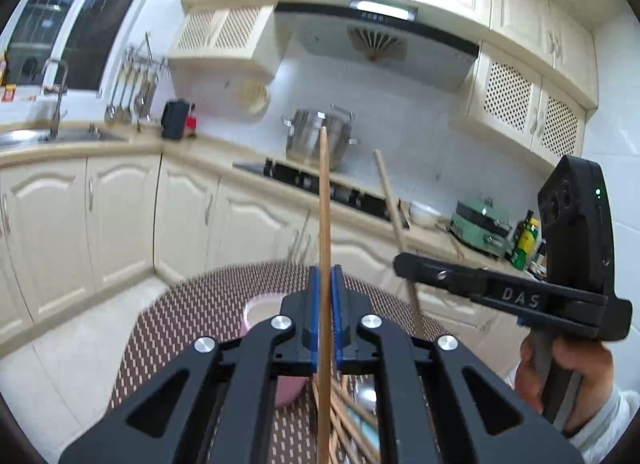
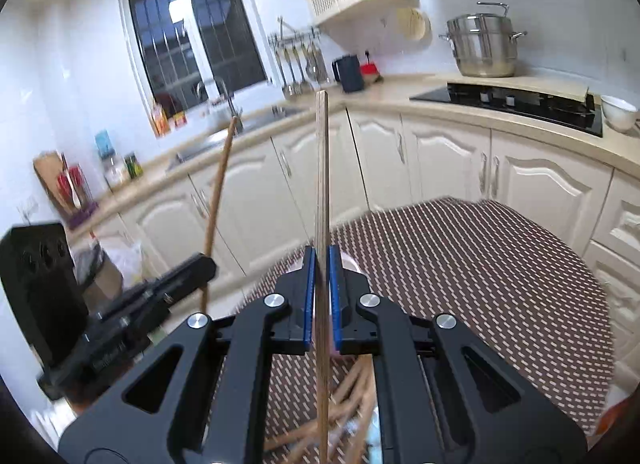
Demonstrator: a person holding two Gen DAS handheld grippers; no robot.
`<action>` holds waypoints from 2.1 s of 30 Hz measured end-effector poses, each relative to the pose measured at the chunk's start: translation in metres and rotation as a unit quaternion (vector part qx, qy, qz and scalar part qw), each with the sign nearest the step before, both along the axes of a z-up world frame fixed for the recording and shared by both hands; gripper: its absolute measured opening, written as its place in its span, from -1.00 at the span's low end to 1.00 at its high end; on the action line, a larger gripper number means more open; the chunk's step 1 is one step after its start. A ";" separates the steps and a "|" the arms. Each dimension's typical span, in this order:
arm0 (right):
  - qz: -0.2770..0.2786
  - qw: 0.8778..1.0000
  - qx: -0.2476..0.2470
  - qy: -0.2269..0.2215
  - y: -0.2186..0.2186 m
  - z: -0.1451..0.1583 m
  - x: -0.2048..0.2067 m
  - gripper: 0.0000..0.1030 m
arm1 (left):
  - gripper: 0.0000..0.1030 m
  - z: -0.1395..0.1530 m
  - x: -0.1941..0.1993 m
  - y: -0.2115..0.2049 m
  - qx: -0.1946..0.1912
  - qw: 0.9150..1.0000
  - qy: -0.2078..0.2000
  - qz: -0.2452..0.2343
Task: Organize utensils
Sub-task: 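Lift both chopsticks over the pink cup and open both tools to drop them in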
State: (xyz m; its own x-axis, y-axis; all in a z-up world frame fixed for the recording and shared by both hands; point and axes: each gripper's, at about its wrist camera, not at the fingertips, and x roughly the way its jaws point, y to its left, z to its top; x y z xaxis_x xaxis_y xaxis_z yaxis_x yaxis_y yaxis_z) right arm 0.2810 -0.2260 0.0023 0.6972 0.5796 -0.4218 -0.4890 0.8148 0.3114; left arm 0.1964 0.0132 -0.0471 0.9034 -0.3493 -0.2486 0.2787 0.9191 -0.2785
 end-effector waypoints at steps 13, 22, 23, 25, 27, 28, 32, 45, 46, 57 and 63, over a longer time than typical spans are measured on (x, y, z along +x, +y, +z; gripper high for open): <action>-0.097 0.988 0.080 -0.092 0.019 0.001 0.043 -0.85 | -0.89 0.017 0.046 -0.004 -0.043 0.991 -0.107 0.063; -0.130 0.978 0.099 -0.131 0.022 -0.001 0.053 -0.85 | -0.89 -0.003 0.067 -0.001 -0.055 0.988 -0.118 0.084; -0.131 0.978 0.097 -0.131 0.023 -0.003 0.055 -0.85 | -0.89 -0.006 0.070 -0.002 -0.052 0.988 -0.117 0.085; -0.131 0.979 0.095 -0.125 0.024 -0.010 0.057 -0.85 | -0.89 -0.013 0.075 -0.002 -0.045 0.988 -0.115 0.090; -0.129 0.980 0.090 -0.121 0.025 -0.017 0.058 -0.85 | -0.89 -0.019 0.079 -0.001 -0.043 0.989 -0.111 0.091; -0.128 0.981 0.086 -0.119 0.025 -0.019 0.058 -0.85 | -0.89 -0.022 0.081 -0.001 -0.042 0.989 -0.107 0.092; -0.123 0.983 0.076 -0.112 0.025 -0.027 0.056 -0.85 | -0.89 -0.032 0.084 0.000 -0.040 0.990 -0.096 0.092; -0.105 0.988 0.042 -0.109 0.022 -0.033 0.022 -0.85 | -0.89 -0.048 0.060 0.003 -0.024 0.996 -0.056 0.072; -0.104 0.988 0.038 -0.108 0.021 -0.035 0.019 -0.85 | -0.89 -0.049 0.058 0.003 -0.023 0.996 -0.051 0.069; -0.106 0.990 0.030 -0.088 0.016 -0.046 0.001 -0.85 | -0.88 -0.056 0.041 -0.005 0.001 0.999 -0.015 0.043; -0.110 0.990 0.029 -0.078 0.010 -0.049 -0.008 -0.85 | -0.40 -0.060 0.039 -0.002 0.003 0.999 0.020 0.047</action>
State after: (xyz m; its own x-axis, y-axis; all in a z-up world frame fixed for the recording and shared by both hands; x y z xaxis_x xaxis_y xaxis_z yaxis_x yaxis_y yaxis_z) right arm 0.2732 -0.2159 -0.0467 0.8631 0.4276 -0.2687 -0.3484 0.8894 0.2959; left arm 0.2355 0.0117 -0.1070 0.9218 -0.2612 -0.2863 0.1797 0.9426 -0.2815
